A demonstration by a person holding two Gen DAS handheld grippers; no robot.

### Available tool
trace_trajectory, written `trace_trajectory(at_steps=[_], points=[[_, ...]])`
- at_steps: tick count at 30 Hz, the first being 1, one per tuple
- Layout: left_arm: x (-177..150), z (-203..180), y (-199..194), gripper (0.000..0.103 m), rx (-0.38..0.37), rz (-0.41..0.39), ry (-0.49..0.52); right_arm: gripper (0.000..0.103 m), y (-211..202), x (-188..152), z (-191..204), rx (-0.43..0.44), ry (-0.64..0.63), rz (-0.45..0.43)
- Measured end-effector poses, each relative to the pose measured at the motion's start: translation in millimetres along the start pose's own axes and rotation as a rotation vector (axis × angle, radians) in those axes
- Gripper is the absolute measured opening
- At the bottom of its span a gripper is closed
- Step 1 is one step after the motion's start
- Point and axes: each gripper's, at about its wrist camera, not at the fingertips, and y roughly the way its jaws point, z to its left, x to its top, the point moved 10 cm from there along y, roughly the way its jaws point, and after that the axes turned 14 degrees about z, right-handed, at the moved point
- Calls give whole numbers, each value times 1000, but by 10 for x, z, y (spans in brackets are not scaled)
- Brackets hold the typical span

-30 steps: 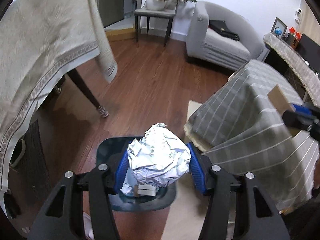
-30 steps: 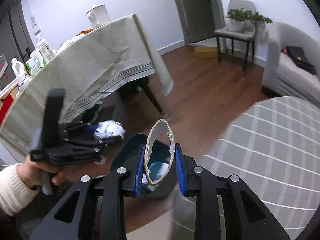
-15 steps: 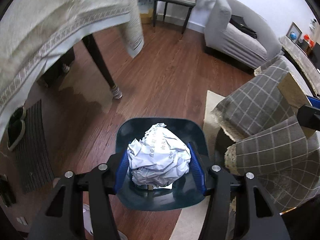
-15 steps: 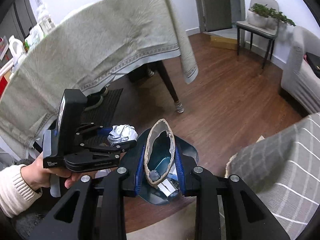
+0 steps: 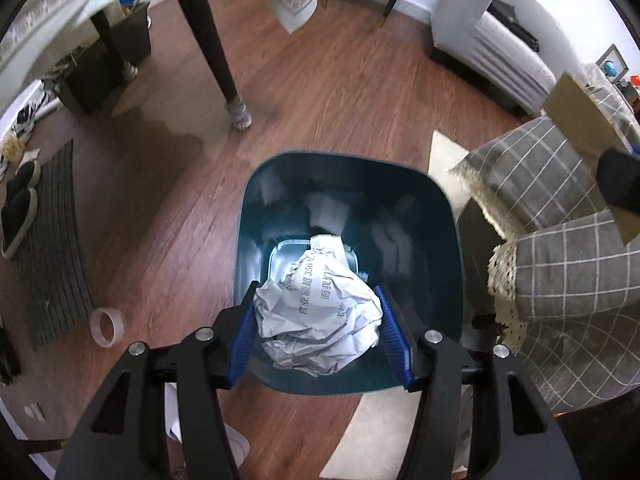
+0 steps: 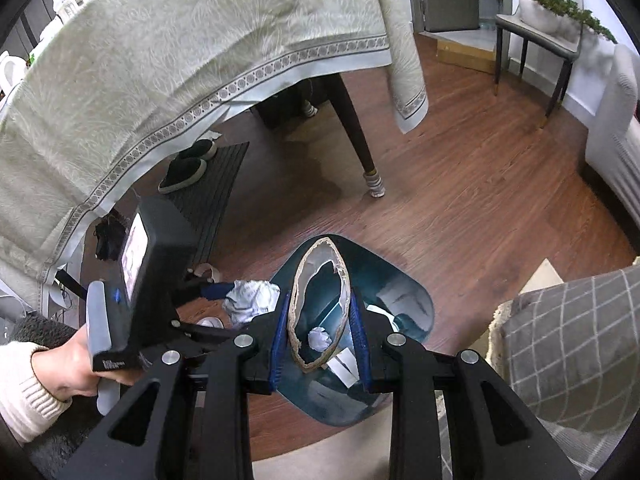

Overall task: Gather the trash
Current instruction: 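Open the left tool over the bin to drop the foil ball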

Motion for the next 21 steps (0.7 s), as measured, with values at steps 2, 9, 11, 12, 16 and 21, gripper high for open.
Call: trace_trajectory(at_steps=[2,9,11,12,16,21], points=[[-14,42,20,61,4,6,-10,29,93,38,25,0,1,12],[-73,175,-46,70,11,-2,-8,29,484,95,41,-11,12,75],[-72,206,-112,70,6,-16,-11,29,593,117,56,-14,15,90],[-68,228,-168,70,5,-28,-13,29,649,126,68,-15,16,97],[-37,264,-433,67,6,-94,-9,29,855,128,117,-24,12,128],[3,278,-779,64,-21,-170,-10,29,1156,106,162,-39,13,178]])
